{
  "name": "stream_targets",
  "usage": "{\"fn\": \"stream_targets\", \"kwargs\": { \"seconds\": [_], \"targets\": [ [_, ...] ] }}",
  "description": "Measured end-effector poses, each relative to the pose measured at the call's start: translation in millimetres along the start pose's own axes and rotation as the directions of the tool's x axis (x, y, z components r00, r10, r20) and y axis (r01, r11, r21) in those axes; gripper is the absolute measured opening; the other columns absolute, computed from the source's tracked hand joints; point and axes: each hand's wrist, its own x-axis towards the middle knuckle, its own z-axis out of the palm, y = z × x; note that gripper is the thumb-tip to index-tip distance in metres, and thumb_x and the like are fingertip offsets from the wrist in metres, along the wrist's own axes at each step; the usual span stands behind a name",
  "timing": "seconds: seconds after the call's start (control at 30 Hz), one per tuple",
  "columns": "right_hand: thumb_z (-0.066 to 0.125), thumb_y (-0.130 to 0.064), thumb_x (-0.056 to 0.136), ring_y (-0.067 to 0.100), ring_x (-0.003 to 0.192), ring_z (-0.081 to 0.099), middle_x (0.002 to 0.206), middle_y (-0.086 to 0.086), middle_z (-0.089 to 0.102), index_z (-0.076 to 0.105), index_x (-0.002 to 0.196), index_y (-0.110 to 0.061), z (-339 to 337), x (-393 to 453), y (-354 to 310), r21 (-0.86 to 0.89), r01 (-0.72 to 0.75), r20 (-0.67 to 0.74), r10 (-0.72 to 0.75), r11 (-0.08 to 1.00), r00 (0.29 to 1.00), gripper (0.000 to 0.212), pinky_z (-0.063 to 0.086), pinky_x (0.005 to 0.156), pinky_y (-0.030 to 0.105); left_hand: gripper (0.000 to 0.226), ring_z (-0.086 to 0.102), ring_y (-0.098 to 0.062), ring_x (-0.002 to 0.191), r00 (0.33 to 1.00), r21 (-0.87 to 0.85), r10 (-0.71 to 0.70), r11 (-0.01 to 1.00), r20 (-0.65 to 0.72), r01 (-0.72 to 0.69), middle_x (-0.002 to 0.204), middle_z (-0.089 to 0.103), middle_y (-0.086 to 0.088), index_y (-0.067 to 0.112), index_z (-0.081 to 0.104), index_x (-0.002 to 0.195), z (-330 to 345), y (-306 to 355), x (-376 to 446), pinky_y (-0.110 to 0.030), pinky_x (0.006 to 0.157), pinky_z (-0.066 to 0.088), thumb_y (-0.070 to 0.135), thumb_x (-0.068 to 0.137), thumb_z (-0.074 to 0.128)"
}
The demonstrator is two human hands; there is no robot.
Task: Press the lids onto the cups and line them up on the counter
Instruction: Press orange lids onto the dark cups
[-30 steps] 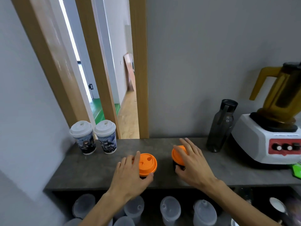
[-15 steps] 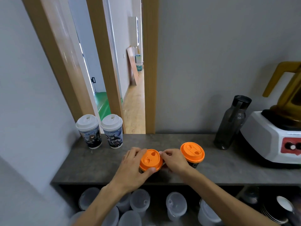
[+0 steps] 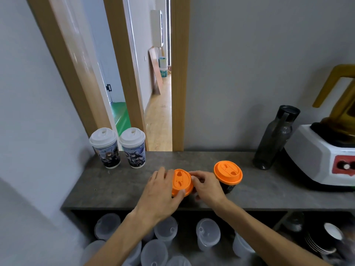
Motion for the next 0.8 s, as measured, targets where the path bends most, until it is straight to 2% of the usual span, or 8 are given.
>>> {"fn": "stream_targets", "kwargs": {
  "seconds": [0.07,0.17,0.27,0.33,0.43,0.57,0.7,0.8],
  "targets": [
    [0.05,-0.023,0.105,0.013,0.082,0.071,0.102,-0.009,0.068,0.062,0.131,-0.022,1,0,0,-0.006,0.018,-0.013,-0.018,1.0,1.0,0.028,0.057,0.057,0.02,0.072,0.042,-0.021,0.119,0.995,0.046,0.009,0.999,0.095,-0.013,0.126,0.037,-0.004,0.027,0.022,0.153,-6,-1,3,-0.033,0.104,0.039,0.055,0.091,0.049],
    [0.054,-0.018,0.103,0.011,0.085,0.071,0.113,-0.003,0.071,0.063,0.133,-0.018,-3,3,1,0.022,0.016,-0.015,-0.016,1.0,1.0,0.032,0.055,0.058,0.017,0.073,0.049,-0.025,0.115,0.978,0.101,0.006,0.994,0.209,-0.028,0.121,0.038,-0.004,0.035,0.021,0.151,-17,-4,13,-0.036,0.099,0.044,0.057,0.088,0.051],
    [0.058,-0.012,0.099,0.006,0.101,0.067,0.122,-0.009,0.068,0.059,0.138,-0.021,-2,-3,4,0.041,0.03,0.021,-0.03,0.999,0.999,0.039,0.059,0.081,0.024,0.07,0.052,-0.025,0.114,0.973,0.102,-0.014,0.995,0.229,-0.01,0.119,0.04,-0.002,0.036,0.027,0.143,-20,-5,17,-0.038,0.096,0.046,0.062,0.084,0.056],
    [0.056,-0.013,0.1,0.003,0.113,0.061,0.125,-0.013,0.064,0.057,0.139,-0.023,4,-11,8,0.062,0.06,-0.009,-0.06,0.996,0.998,0.04,0.053,0.097,0.025,0.07,0.049,-0.023,0.117,0.976,0.08,-0.016,0.997,0.219,-0.001,0.124,0.039,-0.001,0.033,0.03,0.142,-17,-5,17,-0.037,0.098,0.044,0.062,0.085,0.057],
    [0.053,-0.015,0.102,0.006,0.127,0.054,0.135,-0.008,0.061,0.054,0.142,-0.021,9,-15,11,0.116,0.084,-0.051,-0.079,0.99,0.996,0.04,0.046,0.107,0.026,0.07,0.042,-0.019,0.125,0.982,-0.028,0.023,0.999,0.189,-0.018,0.138,0.04,0.002,0.028,0.032,0.143,-10,-7,13,-0.035,0.106,0.036,0.058,0.087,0.06],
    [0.059,-0.019,0.1,0.007,0.122,0.057,0.129,-0.013,0.062,0.055,0.139,-0.026,6,-24,11,0.178,0.062,-0.028,-0.058,0.982,0.998,0.039,0.05,0.103,0.029,0.072,0.044,-0.014,0.124,0.988,-0.235,-0.05,0.968,0.145,0.084,0.136,0.047,0.005,0.028,0.035,0.14,-3,-9,7,-0.034,0.104,0.041,0.054,0.082,0.069],
    [0.057,-0.015,0.101,-0.005,0.109,0.059,0.114,-0.022,0.064,0.059,0.13,-0.03,11,-29,13,0.214,0.062,0.024,-0.069,0.975,0.997,0.033,0.051,0.087,0.016,0.077,0.042,-0.015,0.122,0.996,-0.211,-0.049,0.975,0.08,0.065,0.133,0.045,0.005,0.027,0.036,0.142,-3,-11,2,-0.034,0.103,0.04,0.062,0.081,0.067],
    [0.055,-0.018,0.102,0.001,0.117,0.059,0.121,-0.018,0.063,0.058,0.136,-0.026,10,-24,12,0.193,0.058,0.008,-0.061,0.98,0.998,0.034,0.051,0.095,0.022,0.082,0.038,-0.02,0.127,0.977,-0.095,-0.018,0.995,0.21,0.038,0.129,0.038,0.0,0.032,0.021,0.154,-14,-16,7,-0.038,0.109,0.036,0.059,0.086,0.06]
  ]
}}
